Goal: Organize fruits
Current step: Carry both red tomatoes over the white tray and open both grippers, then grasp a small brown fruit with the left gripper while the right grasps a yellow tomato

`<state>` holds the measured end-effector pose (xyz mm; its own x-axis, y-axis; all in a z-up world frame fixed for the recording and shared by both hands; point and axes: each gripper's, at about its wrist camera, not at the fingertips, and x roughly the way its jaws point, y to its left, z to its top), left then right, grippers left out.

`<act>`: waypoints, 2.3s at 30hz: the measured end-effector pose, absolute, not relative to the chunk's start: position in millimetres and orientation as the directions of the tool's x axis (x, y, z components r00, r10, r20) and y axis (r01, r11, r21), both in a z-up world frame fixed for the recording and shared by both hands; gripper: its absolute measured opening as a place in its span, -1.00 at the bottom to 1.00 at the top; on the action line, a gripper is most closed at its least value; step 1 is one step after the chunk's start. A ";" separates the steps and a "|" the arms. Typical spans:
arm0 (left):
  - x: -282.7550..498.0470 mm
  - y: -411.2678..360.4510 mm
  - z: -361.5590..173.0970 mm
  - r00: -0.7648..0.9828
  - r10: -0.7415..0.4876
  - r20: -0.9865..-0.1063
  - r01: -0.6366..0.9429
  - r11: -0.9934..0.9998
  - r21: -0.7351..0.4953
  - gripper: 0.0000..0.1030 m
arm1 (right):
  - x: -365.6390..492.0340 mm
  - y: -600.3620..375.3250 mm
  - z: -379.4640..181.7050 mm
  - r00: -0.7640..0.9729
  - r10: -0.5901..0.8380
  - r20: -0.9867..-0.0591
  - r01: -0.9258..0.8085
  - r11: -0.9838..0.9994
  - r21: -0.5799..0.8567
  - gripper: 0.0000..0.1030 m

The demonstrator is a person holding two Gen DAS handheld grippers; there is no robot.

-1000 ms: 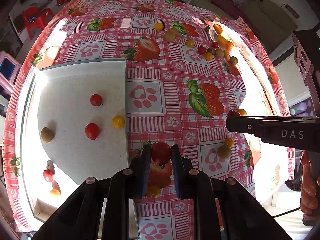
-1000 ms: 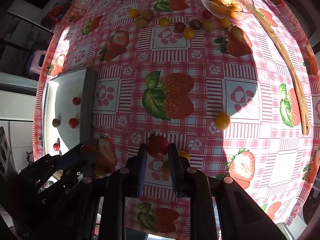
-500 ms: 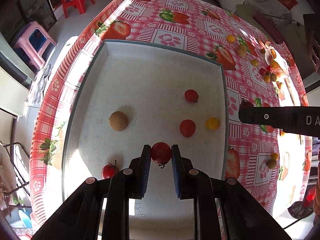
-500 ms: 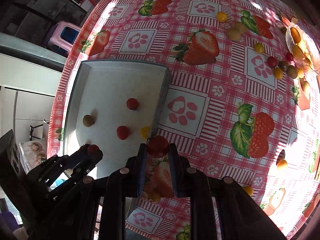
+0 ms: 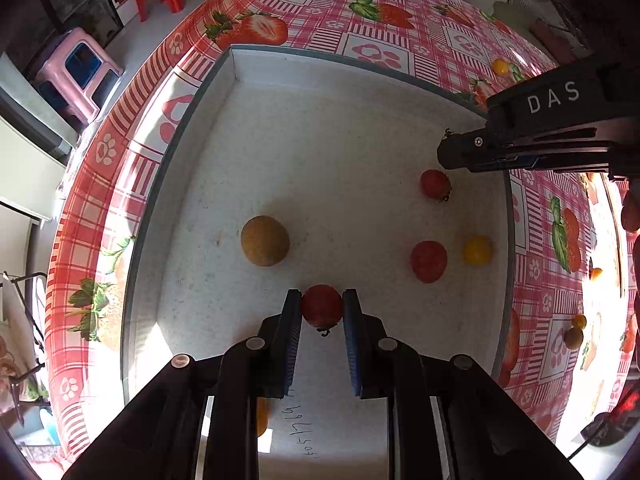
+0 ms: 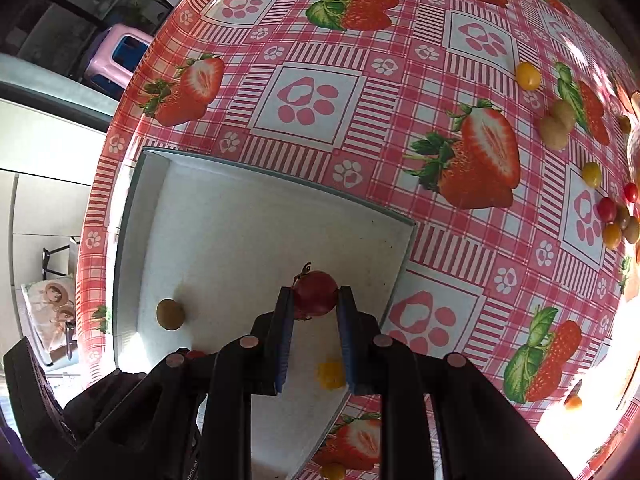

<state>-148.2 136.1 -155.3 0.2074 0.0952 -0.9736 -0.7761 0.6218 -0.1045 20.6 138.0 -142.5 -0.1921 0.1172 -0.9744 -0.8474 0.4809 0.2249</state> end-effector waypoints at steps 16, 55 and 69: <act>-141.1 136.5 -154.1 0.182 0.095 -0.979 -0.775 0.627 -0.083 -0.56 | 13.6 157.1 -166.6 -0.177 0.076 -0.981 -0.876 0.443 0.192 -0.37; -39.3 -6.0 -98.9 0.272 0.029 -0.962 -0.471 0.875 -0.107 0.60 | 141.3 -104.6 -125.9 -0.123 0.081 -0.989 -0.597 0.790 0.139 0.61; 5.1 -62.3 -141.3 0.250 -0.069 -0.966 -0.464 0.867 -0.182 0.60 | 170.4 -137.2 -147.0 -0.126 0.103 -0.987 -0.616 0.771 0.160 0.43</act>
<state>5.1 -62.3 -141.3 0.2500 -0.0691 -0.9658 -0.4639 0.8670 -0.1822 170.4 -137.2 -147.0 -0.1262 0.1033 -0.9866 -0.6163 0.7712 0.1595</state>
